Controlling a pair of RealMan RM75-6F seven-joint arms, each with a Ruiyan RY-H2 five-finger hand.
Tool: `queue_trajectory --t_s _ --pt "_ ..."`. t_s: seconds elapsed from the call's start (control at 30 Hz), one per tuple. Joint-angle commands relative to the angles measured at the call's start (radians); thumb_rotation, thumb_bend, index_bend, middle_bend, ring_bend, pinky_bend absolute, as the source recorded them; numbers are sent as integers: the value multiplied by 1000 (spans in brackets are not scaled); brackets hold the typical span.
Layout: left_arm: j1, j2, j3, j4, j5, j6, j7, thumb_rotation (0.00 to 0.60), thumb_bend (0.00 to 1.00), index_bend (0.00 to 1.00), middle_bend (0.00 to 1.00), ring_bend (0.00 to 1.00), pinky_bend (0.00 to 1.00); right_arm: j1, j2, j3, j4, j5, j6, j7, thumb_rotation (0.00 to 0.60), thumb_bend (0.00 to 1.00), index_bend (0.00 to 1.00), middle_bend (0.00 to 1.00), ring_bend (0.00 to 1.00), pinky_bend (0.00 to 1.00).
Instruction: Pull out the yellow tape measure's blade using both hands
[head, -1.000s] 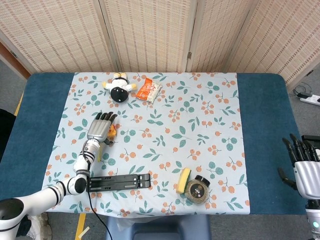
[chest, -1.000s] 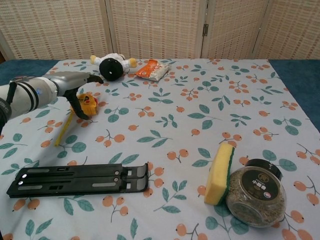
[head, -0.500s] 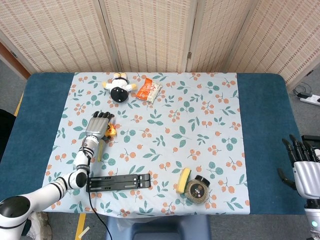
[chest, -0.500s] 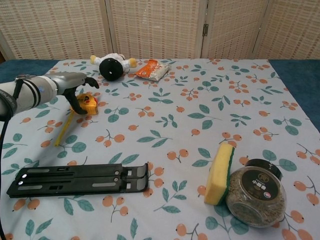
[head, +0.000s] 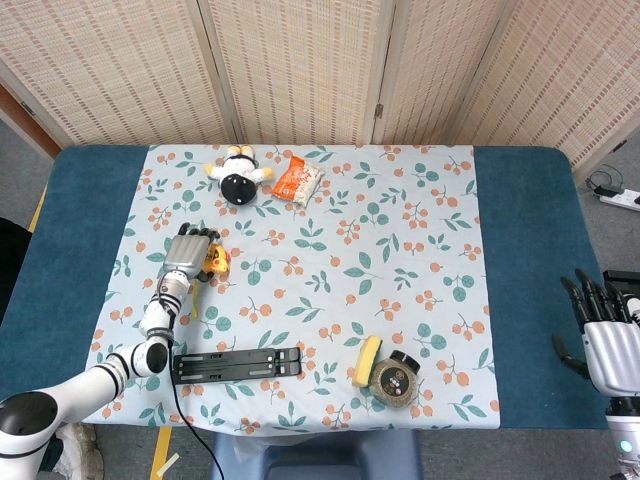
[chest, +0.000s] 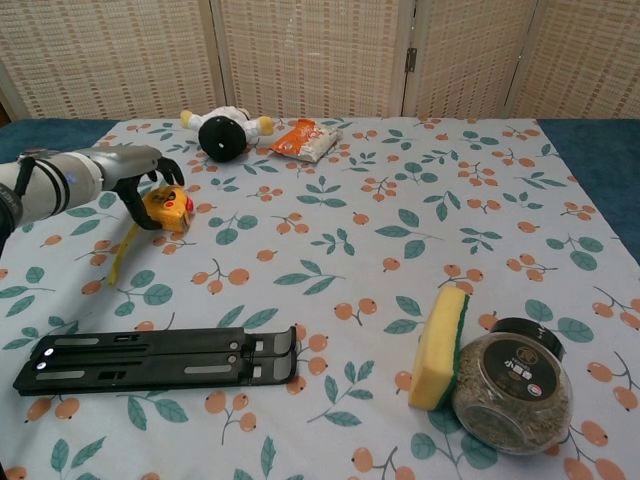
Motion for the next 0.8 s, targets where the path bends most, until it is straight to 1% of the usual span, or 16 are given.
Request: queue_trajectory --t_s 0.03,0.1,0.17,0.27,0.37,0.47,0.57,0.67,0.8 --pt "0 -4 2 6 9 1 -10 600 320 297 260 229 0 -1 1 0 -3 0 1 -1 600 399 0 0 87 0" --pt "1 -8 2 12 21 6 -22 600 324 334 295 250 0 -2 2 0 -6 0 4 -5 600 399 0 1 88 0" --pt "3 -11 -1 12 38 16 -44 600 335 407 372 307 0 -3 3 0 -10 -1 6 -7 600 400 0 1 88 0" --pt "11 -17 -16 1 86 40 -123 600 367 508 480 404 0 1 7 0 -21 -12 7 -6 600 399 0 1 87 0" --pt "19 -6 -41 -36 112 41 -211 600 384 557 525 438 0 16 12 7 -39 -32 3 -14 600 400 0 1 87 0" --pt "23 25 -64 -104 121 41 -259 600 388 567 534 442 0 43 17 12 -65 -66 -13 -27 600 390 0 5 85 0" --pt "29 63 -87 -203 113 62 -274 600 394 570 537 450 0 74 4 22 -95 -97 -27 -42 600 388 0 6 60 0" --pt "32 102 -106 -317 88 94 -258 600 405 581 549 460 0 106 -31 39 -119 -108 -42 -47 600 388 0 5 40 0" --pt "25 159 -121 -486 21 129 -200 600 408 592 558 466 0 152 -111 70 -142 -98 -62 -76 600 388 0 0 8 0"
